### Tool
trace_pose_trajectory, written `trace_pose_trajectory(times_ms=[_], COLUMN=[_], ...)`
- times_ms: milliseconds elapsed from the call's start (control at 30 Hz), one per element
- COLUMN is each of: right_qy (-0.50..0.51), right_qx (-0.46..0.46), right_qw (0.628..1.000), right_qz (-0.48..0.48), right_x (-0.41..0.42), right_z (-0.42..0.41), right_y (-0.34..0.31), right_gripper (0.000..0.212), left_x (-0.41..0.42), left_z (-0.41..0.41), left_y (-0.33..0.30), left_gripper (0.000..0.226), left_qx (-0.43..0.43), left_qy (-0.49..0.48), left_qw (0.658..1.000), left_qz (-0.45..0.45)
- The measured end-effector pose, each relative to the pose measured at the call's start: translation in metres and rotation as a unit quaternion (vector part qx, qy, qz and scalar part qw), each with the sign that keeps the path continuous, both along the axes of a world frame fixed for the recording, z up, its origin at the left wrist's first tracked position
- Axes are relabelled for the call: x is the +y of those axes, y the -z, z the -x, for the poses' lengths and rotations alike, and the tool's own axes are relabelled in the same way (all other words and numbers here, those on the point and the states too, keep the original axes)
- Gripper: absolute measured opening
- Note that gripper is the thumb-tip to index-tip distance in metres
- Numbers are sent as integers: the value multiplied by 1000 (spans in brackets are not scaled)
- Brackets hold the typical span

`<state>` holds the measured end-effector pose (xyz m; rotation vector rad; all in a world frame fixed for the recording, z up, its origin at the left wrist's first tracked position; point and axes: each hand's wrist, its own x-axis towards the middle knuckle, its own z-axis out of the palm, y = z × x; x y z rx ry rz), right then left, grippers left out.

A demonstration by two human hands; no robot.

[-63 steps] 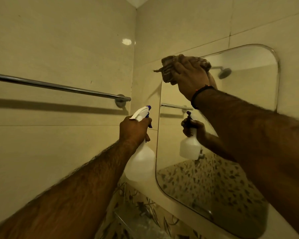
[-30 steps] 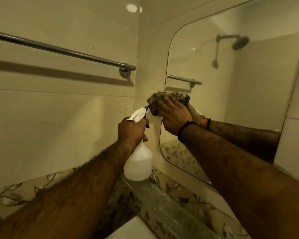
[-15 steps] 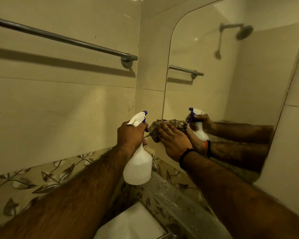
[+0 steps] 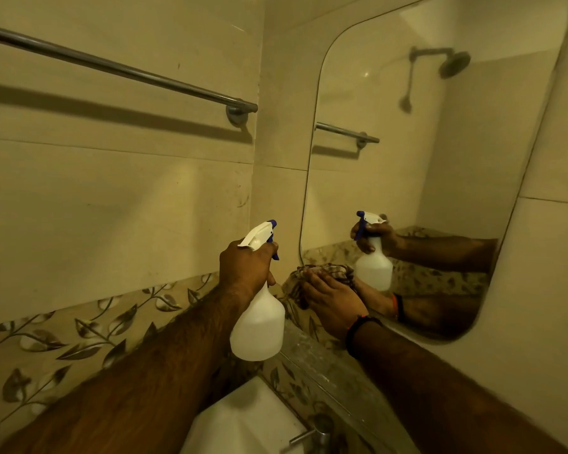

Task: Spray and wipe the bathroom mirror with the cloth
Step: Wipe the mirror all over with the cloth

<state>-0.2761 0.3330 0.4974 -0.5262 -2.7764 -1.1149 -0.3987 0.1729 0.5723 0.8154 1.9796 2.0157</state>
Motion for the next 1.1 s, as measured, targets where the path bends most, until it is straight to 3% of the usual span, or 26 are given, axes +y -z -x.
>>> trace_pose_trajectory(times_ms=[400, 633, 800, 967, 1100], right_qy=[-29, -75, -97, -94, -88], right_qx=[30, 27, 61, 129, 156], right_qw=[994, 995, 993, 986, 977], right_qz=[99, 65, 5, -52, -119], right_x=[-22, -40, -42, -41, -42], right_z=[-26, -32, -41, -61, -79], right_y=[31, 16, -29, -103, -170], right_gripper=[43, 43, 46, 57, 52], left_x=[-10, -20, -25, -24, -21], left_z=[-16, -29, -43, -56, -70], left_y=[-4, -19, -38, -64, -89], left_gripper=[46, 40, 26, 29, 38], left_qx=[-7, 3, 18, 26, 29], left_qy=[16, 15, 24, 37, 55], left_qw=[1000, 1000, 999, 998, 995], left_qz=[-2, -10, -27, -53, -77])
